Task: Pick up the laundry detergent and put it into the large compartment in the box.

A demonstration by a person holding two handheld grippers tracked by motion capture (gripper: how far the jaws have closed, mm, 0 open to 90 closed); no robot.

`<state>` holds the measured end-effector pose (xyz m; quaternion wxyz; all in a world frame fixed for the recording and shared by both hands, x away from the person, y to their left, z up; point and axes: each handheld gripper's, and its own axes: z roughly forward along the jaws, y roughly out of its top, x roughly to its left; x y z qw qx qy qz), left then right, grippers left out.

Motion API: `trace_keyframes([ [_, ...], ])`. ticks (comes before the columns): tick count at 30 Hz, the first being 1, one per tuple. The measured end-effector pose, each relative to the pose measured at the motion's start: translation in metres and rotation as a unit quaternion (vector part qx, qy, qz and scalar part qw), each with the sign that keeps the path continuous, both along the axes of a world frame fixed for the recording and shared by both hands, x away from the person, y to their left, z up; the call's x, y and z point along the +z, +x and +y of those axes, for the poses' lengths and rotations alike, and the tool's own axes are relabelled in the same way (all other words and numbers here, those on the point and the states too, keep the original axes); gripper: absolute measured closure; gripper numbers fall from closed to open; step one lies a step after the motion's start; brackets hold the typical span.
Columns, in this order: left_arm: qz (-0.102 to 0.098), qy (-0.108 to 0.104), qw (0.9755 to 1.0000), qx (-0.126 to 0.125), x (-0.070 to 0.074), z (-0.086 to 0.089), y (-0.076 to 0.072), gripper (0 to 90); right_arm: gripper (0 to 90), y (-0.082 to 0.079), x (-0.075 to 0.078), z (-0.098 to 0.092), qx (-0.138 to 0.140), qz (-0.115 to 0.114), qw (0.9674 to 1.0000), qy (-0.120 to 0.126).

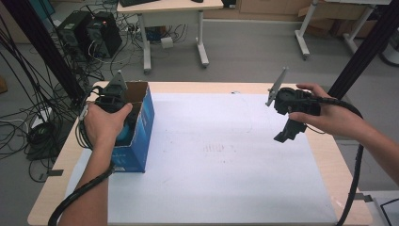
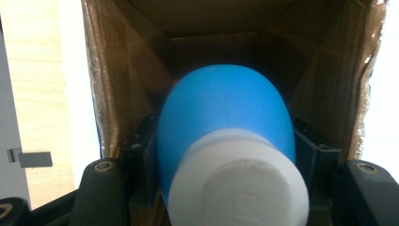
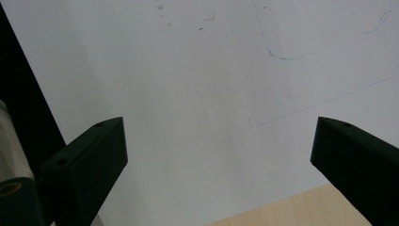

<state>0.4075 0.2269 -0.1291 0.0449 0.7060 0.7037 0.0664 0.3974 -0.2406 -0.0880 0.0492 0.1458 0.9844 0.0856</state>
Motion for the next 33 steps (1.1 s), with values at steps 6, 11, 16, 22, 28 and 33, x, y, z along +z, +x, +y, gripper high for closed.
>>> trace_keyframes([
  [6,0.002,0.0,1.0,-0.004,-0.0014,0.0003,0.0026,37.7,4.4,0.0014,-0.0014,0.0008,0.001,0.002,1.0,-0.001],
  [11,0.006,-0.004,1.0,0.001,-0.0014,0.0034,0.0053,37.5,4.4,0.002,-0.0023,0.0007,-0.002,0.003,1.0,-0.002],
  [16,0.004,-0.001,1.0,0.005,-0.0008,0.0033,0.0042,37.3,4.4,0.0022,-0.0031,0.0006,-0.002,0.005,1.0,-0.002],
  [22,0.003,0.003,1.0,0.003,0.0007,0.001,0.0036,36.6,4.4,0.0015,-0.0033,0.0014,0.0,0.004,1.0,-0.002],
  [28,0.004,-0.004,1.0,0.003,0.0033,0.0037,0.0028,36.0,4.4,0.0014,-0.0044,0.0026,0.0,0.005,1.0,-0.001],
  [33,0.0,-0.008,1.0,0.005,0.0076,0.0061,-0.0003,35.3,4.4,0.0017,-0.0041,0.0033,0.001,0.005,1.0,-0.001],
])
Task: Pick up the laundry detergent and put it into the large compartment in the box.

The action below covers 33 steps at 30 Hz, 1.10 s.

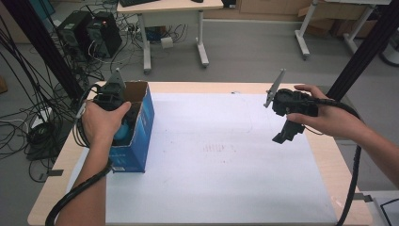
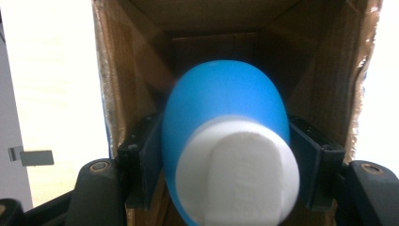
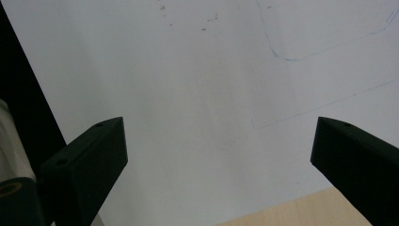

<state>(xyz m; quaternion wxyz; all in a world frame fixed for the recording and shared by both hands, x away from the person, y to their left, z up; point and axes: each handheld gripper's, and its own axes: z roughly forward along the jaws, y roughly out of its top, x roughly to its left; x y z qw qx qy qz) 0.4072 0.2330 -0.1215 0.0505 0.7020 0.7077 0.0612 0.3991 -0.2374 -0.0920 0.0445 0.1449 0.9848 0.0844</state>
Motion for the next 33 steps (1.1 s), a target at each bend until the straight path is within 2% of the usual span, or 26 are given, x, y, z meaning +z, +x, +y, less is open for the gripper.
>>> trace_keyframes([
  [8,-0.002,0.0,1.0,-0.003,0.011,0.0,-0.006,32.9,4.4,-0.001,0.0,0.0,0.001,-0.001,1.0,0.001],
  [11,-0.009,0.002,1.0,-0.004,0.017,-0.002,-0.011,32.1,4.4,-0.001,0.001,0.001,0.0,-0.001,1.0,0.001],
  [15,-0.008,0.007,0.9999,-0.006,0.025,-0.004,-0.015,28.0,4.4,-0.002,0.001,0.001,0.001,-0.002,1.0,0.002],
  [18,-0.012,0.006,0.9999,-0.007,0.03,-0.005,-0.02,21.5,4.4,-0.003,0.002,0.0,0.001,-0.004,1.0,0.005],
  [23,-0.031,0.002,0.9995,-0.011,0.042,-0.007,-0.031,10.8,4.4,-0.006,0.003,-0.001,0.0,-0.005,1.0,0.008],
  [33,-0.056,0.004,0.9981,-0.027,0.065,-0.024,-0.046,7.3,4.4,-0.005,0.009,-0.007,-0.006,-0.006,0.9999,0.011],
])
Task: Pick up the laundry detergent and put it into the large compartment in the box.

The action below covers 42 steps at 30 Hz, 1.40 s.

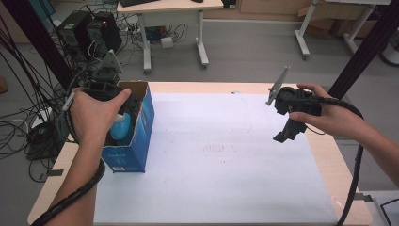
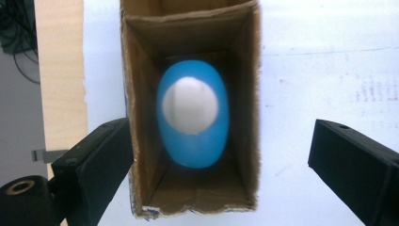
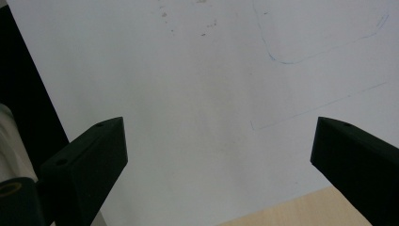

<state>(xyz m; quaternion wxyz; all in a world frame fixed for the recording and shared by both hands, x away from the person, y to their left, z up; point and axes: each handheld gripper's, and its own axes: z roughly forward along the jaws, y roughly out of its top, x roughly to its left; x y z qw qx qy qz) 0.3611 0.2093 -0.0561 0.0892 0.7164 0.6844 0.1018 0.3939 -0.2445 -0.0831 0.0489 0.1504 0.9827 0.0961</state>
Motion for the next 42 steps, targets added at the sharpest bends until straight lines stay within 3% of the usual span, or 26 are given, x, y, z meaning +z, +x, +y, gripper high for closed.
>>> trace_keyframes([
  [12,-0.024,0.006,0.9988,-0.041,0.022,-0.038,-0.011,7.2,4.4,0.005,0.012,-0.013,-0.016,-0.001,0.9998,0.012],
  [24,-0.035,-0.002,0.9943,-0.101,0.028,-0.083,-0.007,7.0,4.3,0.007,0.018,-0.02,-0.022,0.001,0.9996,0.018],
  [33,-0.023,-0.005,0.993,-0.116,0.019,-0.097,0.006,6.9,4.2,0.011,0.016,-0.023,-0.026,0.007,0.9995,0.014],
  [42,-0.02,-0.006,0.9926,-0.119,0.015,-0.1,0.013,6.9,4.2,0.016,0.014,-0.022,-0.026,0.011,0.9995,0.011],
])
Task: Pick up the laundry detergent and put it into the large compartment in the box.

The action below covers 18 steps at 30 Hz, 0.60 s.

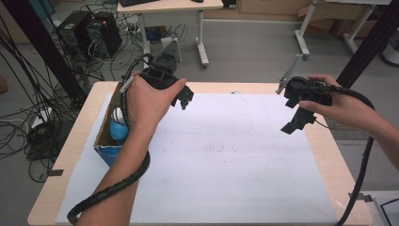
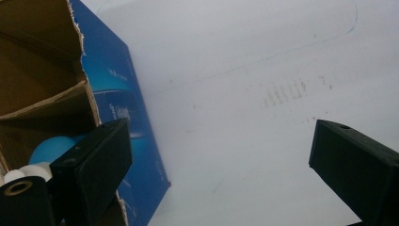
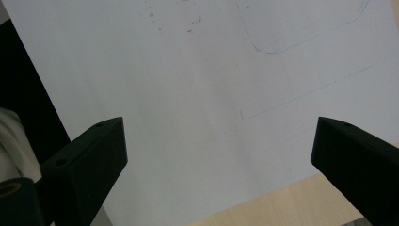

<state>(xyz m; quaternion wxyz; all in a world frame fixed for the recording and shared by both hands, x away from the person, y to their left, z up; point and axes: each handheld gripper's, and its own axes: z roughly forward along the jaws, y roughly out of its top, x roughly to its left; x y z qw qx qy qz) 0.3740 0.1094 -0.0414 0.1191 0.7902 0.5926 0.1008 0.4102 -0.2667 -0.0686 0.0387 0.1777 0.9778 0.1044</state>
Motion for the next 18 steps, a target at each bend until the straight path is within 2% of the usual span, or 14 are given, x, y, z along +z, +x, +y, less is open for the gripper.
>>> trace_keyframes([
  [15,0.002,-0.005,1.0,-0.003,-0.0021,0.0004,0.0015,6.9,4.2,0.0011,-0.0003,0.0003,0.0,0.0,1.0,0.0],
  [18,0.007,-0.014,0.9999,-0.007,-0.0032,0.004,0.0028,6.9,4.3,0.001,-0.0008,0.0008,0.002,0.0,1.0,-0.001],
])
